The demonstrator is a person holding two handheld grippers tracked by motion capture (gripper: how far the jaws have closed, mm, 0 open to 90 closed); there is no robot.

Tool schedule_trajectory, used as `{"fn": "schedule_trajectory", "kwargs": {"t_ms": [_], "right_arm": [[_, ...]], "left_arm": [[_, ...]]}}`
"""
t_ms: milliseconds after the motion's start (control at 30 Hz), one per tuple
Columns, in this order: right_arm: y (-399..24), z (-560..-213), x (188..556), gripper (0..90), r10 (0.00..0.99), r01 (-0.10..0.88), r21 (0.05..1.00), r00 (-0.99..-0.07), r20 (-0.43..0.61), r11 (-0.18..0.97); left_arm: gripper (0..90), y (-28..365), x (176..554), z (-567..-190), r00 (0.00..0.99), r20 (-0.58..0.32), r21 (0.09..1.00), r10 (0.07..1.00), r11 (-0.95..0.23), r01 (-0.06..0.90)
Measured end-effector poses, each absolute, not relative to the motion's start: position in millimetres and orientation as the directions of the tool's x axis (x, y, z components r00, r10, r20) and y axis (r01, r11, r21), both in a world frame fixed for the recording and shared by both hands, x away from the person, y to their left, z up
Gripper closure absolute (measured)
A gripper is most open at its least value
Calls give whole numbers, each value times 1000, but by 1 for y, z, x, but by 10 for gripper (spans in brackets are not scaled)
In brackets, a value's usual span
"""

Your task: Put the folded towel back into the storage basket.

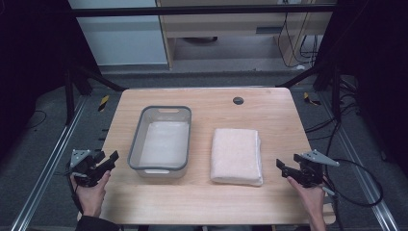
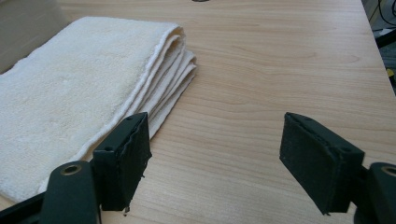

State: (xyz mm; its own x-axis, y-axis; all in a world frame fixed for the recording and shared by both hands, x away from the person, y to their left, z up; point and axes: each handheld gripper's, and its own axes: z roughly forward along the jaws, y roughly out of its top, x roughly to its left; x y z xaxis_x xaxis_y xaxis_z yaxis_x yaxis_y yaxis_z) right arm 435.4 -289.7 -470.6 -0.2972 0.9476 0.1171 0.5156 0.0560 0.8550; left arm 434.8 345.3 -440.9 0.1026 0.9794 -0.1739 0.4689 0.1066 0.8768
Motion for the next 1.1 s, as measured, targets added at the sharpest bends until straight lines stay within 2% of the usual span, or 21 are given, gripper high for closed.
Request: {"fn": "schedule_trajectory", "kwargs": {"t_ms": [567, 767, 1100], "right_arm": [[-285, -466, 435, 265, 939, 495, 866, -323, 114, 65], [-283, -463, 436, 280, 933, 509, 858, -337, 128, 66], [-281, -451, 438, 296, 928, 479, 875, -356, 112, 79]], "left_arm": [[411, 316, 427, -419, 207, -159, 903, 965, 58, 425], [425, 306, 425, -412, 241, -150, 912, 959, 40, 408], [436, 292, 425, -405, 276, -131, 920, 952, 13, 391]]}}
